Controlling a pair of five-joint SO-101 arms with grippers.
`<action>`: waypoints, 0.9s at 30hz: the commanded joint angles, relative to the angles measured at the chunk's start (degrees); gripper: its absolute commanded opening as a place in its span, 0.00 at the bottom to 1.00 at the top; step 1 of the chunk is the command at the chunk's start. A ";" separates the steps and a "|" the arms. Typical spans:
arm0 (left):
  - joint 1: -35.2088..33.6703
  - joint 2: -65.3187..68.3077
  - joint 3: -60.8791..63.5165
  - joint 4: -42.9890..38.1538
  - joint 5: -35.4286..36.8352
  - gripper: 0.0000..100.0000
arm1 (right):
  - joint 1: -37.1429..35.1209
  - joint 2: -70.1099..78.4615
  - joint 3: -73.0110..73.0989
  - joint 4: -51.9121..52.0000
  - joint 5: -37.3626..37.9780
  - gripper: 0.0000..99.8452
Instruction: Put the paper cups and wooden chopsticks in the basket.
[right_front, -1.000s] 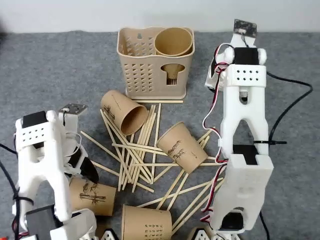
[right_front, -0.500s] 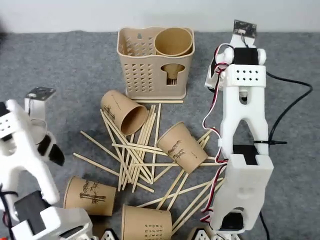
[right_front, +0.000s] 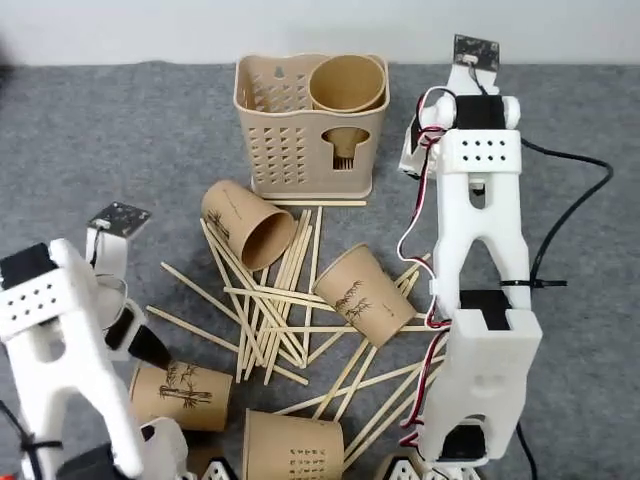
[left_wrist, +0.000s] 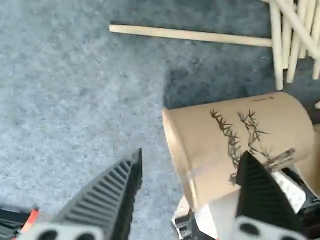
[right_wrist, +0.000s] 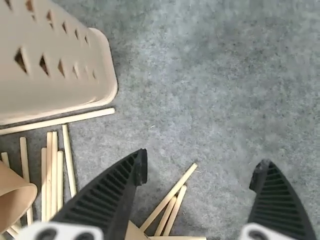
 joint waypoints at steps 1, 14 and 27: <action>0.79 -3.08 0.31 1.58 -0.18 0.29 | -0.57 -0.92 -2.99 -0.66 0.18 0.33; -1.67 -3.08 4.62 1.49 -0.53 0.29 | -0.22 -0.92 -2.99 -0.66 0.18 0.33; -4.84 -3.08 5.23 1.41 -3.52 0.29 | -0.31 -0.92 -2.99 -0.75 0.09 0.33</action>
